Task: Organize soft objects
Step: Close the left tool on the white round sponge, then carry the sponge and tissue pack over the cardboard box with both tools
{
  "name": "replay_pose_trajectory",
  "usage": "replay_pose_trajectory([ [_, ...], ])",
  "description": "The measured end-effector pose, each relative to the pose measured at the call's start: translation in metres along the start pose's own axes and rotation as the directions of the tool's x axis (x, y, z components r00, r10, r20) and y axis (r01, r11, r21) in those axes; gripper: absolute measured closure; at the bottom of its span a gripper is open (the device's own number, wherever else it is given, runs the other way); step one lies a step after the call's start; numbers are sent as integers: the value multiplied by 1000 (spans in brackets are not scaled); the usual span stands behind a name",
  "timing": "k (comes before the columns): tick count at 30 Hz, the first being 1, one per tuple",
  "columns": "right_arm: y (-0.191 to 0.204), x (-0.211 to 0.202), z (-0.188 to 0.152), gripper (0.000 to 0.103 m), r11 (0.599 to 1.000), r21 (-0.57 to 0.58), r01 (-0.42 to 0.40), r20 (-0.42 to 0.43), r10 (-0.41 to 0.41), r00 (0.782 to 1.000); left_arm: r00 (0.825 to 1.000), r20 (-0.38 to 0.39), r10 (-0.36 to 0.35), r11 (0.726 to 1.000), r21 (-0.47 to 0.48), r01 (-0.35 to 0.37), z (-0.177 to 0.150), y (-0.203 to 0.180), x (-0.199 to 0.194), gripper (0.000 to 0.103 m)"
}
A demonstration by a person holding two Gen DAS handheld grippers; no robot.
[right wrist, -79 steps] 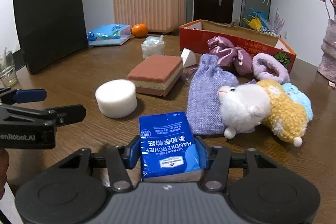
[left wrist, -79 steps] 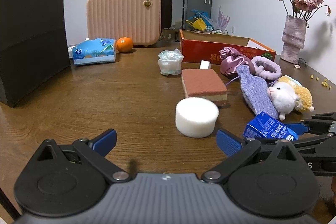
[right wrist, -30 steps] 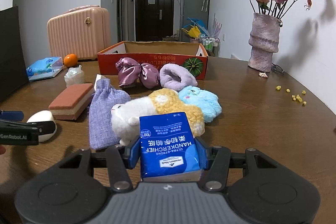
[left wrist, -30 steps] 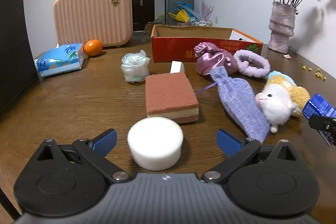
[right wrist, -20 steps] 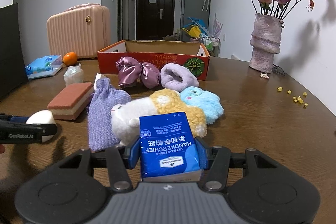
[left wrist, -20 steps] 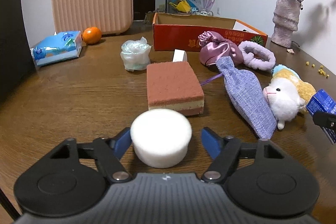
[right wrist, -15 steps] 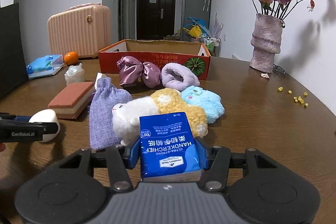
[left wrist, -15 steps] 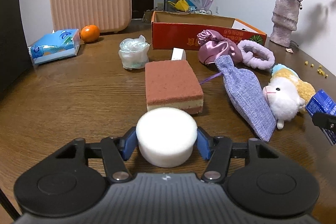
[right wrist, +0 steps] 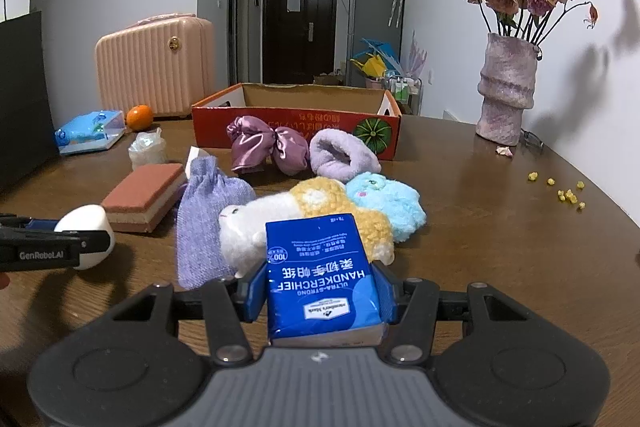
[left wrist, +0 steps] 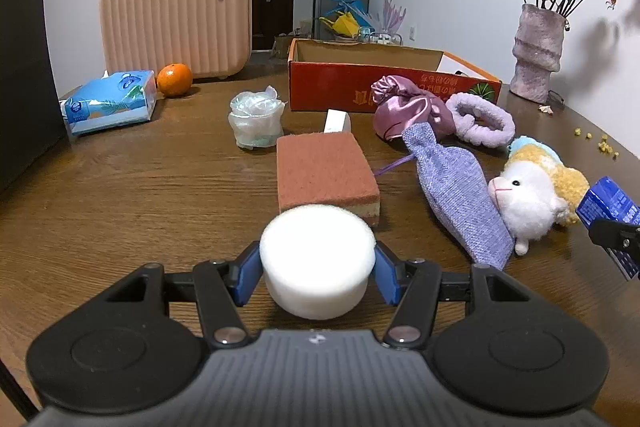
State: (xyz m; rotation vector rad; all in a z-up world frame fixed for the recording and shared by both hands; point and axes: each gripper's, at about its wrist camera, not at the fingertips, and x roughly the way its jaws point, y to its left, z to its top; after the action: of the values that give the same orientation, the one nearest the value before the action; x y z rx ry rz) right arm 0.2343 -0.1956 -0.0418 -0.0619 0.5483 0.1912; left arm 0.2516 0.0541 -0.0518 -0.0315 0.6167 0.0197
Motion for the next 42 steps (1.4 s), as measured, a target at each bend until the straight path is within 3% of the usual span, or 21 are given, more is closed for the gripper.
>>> replay_pose_trajectory([
  [21,-7,-19,24,50,1000,-22,-17,77,19,997,994,105,-15,1000,13,13,21,-16,-37,44],
  [42,-25,24,72,50,999,-21,-25,130,27,991,983,181,-25,998,60,15,77,-39,-19,44],
])
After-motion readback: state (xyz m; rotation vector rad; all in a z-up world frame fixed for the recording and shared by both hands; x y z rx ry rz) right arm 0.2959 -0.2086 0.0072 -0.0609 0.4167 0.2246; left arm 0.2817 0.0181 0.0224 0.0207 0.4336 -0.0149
